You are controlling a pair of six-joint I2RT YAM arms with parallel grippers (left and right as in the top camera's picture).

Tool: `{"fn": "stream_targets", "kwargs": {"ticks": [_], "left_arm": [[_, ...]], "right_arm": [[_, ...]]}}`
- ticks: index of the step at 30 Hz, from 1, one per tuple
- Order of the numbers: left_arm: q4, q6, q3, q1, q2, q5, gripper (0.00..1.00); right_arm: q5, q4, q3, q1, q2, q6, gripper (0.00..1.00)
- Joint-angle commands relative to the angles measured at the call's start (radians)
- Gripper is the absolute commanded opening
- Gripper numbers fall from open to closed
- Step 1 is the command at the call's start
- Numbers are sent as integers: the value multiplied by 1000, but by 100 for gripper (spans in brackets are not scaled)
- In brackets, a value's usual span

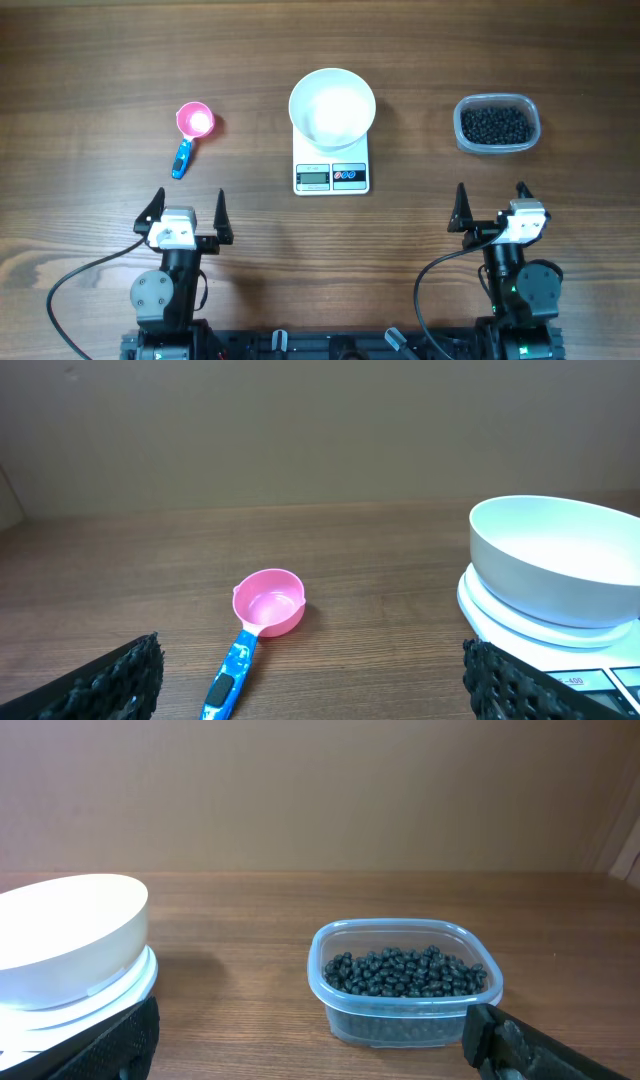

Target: Scoop item into bowl and weigh 150g on scale

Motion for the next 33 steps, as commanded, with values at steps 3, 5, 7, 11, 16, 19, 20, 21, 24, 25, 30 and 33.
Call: {"fn": "stream_targets", "kwargs": {"ticks": [3,5,7,11,16,19,20,21,24,25,30,33], "left_arm": [[-3,-14,-5,6,-7,1,100],[10,-14,-5,6,-7,21,100],[38,-15,-5,6,-7,21,100],[44,-98,16,7,4,21,100],[-14,-126,131,7,120,60,100],[-62,-126,248,7,243,90,100],[-82,-126,296,7,292,104,100],[-104,-126,338,7,333,118,100],[-203,-126,505,7,489,145,100],[-245,-126,571,7,550,157,100],[-512,-126,933,7,864,277,100],[-729,-113,1188,7,1082,283,100]], "right_arm": [[-40,5,-2,2,2,12,100],[-91,5,-2,2,2,18,100],[-126,-2,-2,2,4,17,100],[-182,1,6,2,11,17,100],[-259,-2,75,2,67,21,100],[-278,-21,155,2,148,21,100],[-285,-47,193,2,187,20,99],[-290,-70,224,2,219,21,100],[-300,-163,346,2,347,20,100],[-300,-192,386,2,387,19,100],[-314,-381,621,2,626,18,100],[-328,-542,791,2,795,18,100]]}}
